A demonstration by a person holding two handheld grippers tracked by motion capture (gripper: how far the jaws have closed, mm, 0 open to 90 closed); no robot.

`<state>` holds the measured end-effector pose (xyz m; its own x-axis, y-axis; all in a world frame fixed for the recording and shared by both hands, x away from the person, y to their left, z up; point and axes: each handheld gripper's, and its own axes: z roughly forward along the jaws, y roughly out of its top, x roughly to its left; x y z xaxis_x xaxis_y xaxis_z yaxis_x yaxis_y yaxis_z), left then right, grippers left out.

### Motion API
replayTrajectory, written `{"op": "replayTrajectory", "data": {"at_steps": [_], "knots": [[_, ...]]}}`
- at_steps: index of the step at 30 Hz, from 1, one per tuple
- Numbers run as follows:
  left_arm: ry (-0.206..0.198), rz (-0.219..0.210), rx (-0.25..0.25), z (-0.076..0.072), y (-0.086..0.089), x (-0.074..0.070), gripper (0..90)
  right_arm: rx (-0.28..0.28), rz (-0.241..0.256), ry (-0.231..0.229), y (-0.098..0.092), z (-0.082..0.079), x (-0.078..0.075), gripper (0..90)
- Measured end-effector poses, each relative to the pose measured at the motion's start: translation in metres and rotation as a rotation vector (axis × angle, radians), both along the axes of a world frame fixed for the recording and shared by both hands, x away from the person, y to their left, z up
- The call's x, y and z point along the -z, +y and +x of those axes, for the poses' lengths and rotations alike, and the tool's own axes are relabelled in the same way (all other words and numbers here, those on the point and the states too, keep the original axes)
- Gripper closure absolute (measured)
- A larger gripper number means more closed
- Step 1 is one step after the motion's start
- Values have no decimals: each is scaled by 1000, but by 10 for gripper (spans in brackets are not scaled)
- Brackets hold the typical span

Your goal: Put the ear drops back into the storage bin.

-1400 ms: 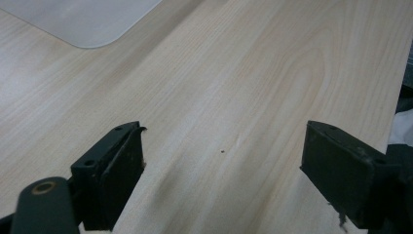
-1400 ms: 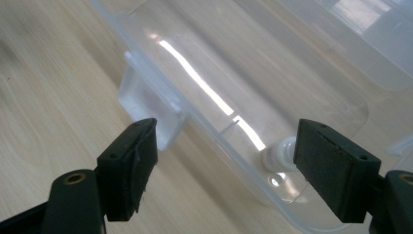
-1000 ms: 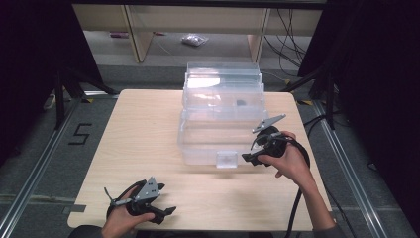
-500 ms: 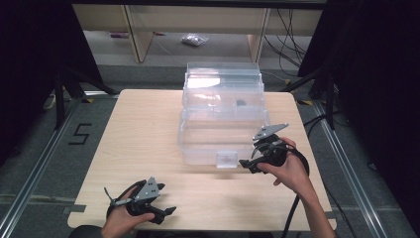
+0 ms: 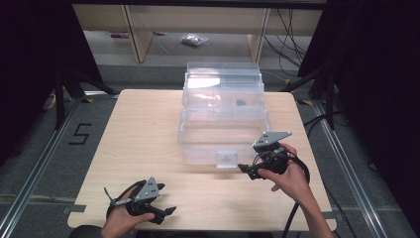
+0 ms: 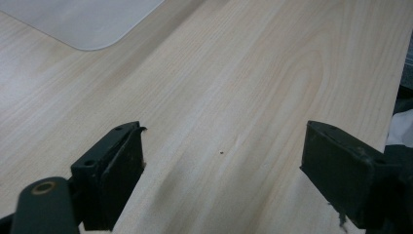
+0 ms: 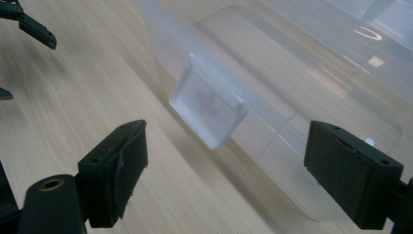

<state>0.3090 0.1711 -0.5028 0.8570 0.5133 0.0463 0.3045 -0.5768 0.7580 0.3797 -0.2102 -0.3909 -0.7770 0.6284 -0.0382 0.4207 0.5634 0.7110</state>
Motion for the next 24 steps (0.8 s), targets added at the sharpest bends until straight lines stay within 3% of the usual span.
{"op": "replayTrajectory", "data": {"at_steps": [1,3,5,7,9,10,11,13,16,18,20,24], "knots": [[1,0,0,0,0,0,150,23,-3,22,-1,-3,-1,169],[8,-17,-4,-1,-1,0,150,33,20,3,-1,-5,1,170],[0,0,0,0,0,0,150,50,34,19,-1,-8,2,170],[1,0,1,0,0,0,150,43,32,19,-2,-9,5,171],[12,-36,-13,-1,-2,1,150,24,29,8,-2,-10,7,171],[12,-32,-14,-1,-2,1,150,29,39,-7,0,-11,10,171],[12,-37,-14,-1,-2,1,150,26,38,26,0,-12,9,171],[7,-19,-5,-1,-1,0,150,17,37,3,0,-13,11,171],[7,-19,-5,-1,-1,0,150,21,48,28,1,-16,12,172],[7,-17,-5,-1,-1,0,150,30,64,11,1,-16,15,172],[6,-17,-5,-1,-1,0,150,33,57,36,0,-18,15,173],[7,-13,-6,-1,-1,0,150,21,55,31,-2,-18,20,175]]}}
